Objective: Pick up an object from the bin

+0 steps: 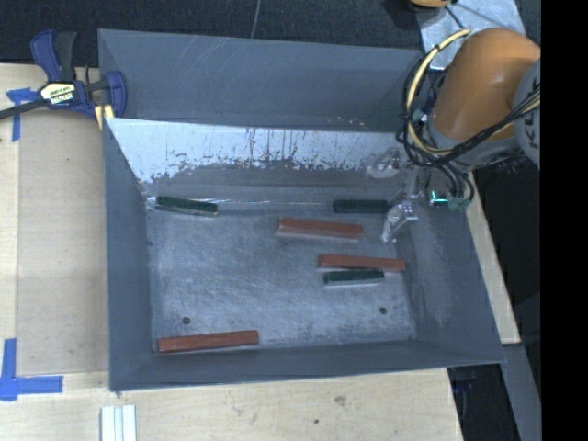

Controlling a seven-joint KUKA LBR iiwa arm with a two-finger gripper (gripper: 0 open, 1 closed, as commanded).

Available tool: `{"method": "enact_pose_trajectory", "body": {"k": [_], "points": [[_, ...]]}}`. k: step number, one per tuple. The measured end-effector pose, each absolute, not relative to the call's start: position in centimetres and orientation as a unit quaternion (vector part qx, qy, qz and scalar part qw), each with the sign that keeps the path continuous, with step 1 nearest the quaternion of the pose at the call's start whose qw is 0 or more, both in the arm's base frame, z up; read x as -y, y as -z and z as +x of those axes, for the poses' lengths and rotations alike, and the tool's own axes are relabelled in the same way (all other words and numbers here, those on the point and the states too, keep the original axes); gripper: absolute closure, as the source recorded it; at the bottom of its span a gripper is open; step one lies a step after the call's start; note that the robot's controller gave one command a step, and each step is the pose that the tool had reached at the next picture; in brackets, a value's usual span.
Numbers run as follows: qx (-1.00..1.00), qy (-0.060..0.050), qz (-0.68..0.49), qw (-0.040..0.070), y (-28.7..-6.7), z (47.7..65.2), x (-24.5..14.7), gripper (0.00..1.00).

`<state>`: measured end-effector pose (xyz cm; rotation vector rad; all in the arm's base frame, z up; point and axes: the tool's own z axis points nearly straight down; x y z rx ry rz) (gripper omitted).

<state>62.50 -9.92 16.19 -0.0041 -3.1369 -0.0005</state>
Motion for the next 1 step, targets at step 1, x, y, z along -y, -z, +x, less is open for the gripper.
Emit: {"method": "enact_pose_trajectory", "body": {"k": [1], "points": [[1.000, 0.000, 0.000, -0.002, -16.72, 62.68, 9.89, 0.00]]}}
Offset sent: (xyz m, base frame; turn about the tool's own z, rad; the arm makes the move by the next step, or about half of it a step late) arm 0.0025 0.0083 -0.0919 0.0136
